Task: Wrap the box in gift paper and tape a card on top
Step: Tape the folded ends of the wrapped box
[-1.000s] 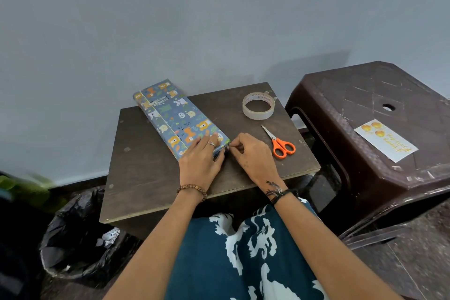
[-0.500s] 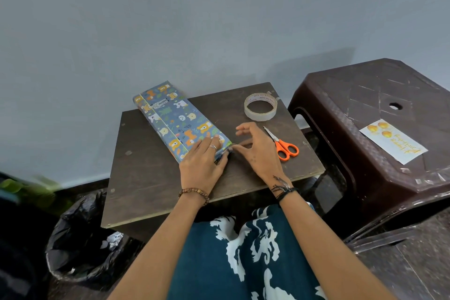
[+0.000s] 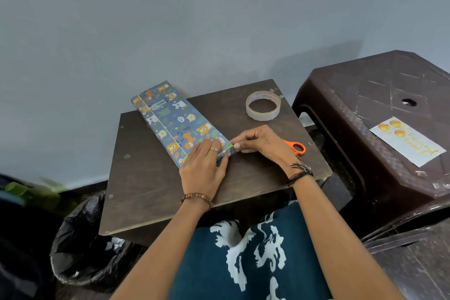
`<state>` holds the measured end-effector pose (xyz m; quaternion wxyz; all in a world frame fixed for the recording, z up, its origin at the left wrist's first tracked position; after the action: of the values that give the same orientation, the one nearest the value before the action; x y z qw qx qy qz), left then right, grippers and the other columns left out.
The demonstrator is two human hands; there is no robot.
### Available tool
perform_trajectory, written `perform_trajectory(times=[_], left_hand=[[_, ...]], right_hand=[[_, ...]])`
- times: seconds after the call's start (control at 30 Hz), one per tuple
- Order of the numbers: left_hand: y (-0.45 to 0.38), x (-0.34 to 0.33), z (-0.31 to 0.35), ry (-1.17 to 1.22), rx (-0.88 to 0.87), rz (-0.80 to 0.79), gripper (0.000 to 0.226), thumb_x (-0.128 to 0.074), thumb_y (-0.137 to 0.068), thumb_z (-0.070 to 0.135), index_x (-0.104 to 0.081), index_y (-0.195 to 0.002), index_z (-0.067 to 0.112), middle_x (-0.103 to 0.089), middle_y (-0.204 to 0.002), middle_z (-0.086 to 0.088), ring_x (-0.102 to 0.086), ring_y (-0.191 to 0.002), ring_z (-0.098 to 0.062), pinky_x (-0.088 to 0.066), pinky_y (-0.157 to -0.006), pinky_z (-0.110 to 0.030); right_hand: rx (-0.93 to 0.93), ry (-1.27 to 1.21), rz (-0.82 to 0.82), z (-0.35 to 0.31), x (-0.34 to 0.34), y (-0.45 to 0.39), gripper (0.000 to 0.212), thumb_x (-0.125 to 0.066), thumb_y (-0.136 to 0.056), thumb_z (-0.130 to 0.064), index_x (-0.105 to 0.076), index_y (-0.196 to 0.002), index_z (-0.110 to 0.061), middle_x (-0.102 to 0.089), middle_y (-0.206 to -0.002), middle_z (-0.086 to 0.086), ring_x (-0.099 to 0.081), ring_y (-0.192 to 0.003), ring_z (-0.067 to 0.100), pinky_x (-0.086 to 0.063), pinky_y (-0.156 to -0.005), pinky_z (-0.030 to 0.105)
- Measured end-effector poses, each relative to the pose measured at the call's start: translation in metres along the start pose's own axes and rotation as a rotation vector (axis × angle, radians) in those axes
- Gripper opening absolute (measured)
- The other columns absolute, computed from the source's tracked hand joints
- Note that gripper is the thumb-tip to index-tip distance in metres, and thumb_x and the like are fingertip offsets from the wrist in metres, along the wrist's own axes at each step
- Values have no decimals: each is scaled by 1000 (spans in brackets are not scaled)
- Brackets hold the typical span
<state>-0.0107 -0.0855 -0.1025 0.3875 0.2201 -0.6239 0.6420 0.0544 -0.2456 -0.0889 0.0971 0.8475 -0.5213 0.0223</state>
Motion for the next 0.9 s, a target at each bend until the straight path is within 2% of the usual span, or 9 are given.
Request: perform_trajectory(times=[0.17,0.3,0.4,0.5,0.6,0.67,0.73,0.83,0.9], left_hand=[[0,1,1,8,20,-10,19,-60,-80,32,-67,-88,16,-69,-88,3,-67,-87,-15,-53,-76,-25],[-2,2,2,12,46,-47,17,-71,-77,28,-66,-86,15,-68,-85,3,-67,-84,-16,-52,-69,-26],[-2,4,4,34,58,-79,19,-76,-74,26,-65,-84,15,-68,-84,3,-67,-84,-17,-53,-69,-25],[-4,8,5,47,60,-95,19,-76,-74,27,-64,-83,16,-67,-83,3,-67,-83,-16,-52,-66,-24],[-6,13,7,72,75,-121,21,-78,-71,25,-65,-84,16,-68,-85,3,-67,-81,-17,-52,-62,-24],[-6,22,10,133,133,-179,19,-74,-77,25,-66,-92,17,-69,-94,3,-66,-89,-17,-50,-66,-23],[-10,29,6,282,273,-265,19,-59,-89,28,-65,-106,21,-65,-110,8,-60,-104,-11,-41,-77,-17],[-19,46,-12,724,449,-370,22,-45,-97,21,-66,-104,23,-63,-109,11,-56,-100,7,-34,-75,-1],[-17,60,-30,844,472,-286,24,-44,-96,10,-66,-99,21,-62,-110,10,-51,-96,21,-33,-78,4]], right_hand=[[-36,-5,65,-1,-5,-5,7,-65,-85,-12,-71,-88,-14,-68,-80,5,-63,-69,3,-52,-67,12],[20,41,211,2,-16,4,14,-60,-90,-13,-71,-97,-11,-68,-81,2,-63,-70,4,-53,-67,13],[32,-58,217,3,-19,16,19,-53,-93,-9,-67,-107,-12,-68,-85,-2,-66,-78,5,-54,-72,16],[73,-60,271,2,-24,23,16,-60,-89,-9,-66,-102,-17,-68,-84,-2,-66,-81,7,-56,-73,19],[142,9,383,4,-35,27,16,-55,-92,-10,-64,-103,-18,-68,-83,-4,-67,-82,9,-56,-76,22],[175,101,423,5,-40,33,26,-49,-94,-5,-60,-112,-20,-68,-92,-5,-67,-88,7,-55,-82,24],[203,232,369,4,-43,39,44,-52,-89,2,-51,-124,-25,-62,-114,-8,-60,-98,-1,-50,-92,23],[255,518,240,4,-52,48,67,-68,-82,-18,-34,-135,-38,-31,-145,-17,-43,-122,2,-46,-96,30],[329,746,255,5,-56,47,72,-71,-79,-26,-33,-139,-36,-18,-153,-10,-30,-134,10,-42,-96,33]])
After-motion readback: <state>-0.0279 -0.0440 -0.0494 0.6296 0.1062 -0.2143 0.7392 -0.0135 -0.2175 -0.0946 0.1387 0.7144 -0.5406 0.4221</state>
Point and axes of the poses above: each hand's wrist, its own y-axis away from the middle knuckle, its own x-axis out of the back of the hand, z = x × y, the point moved 1 cm from there along -y, towards the middle knuckle
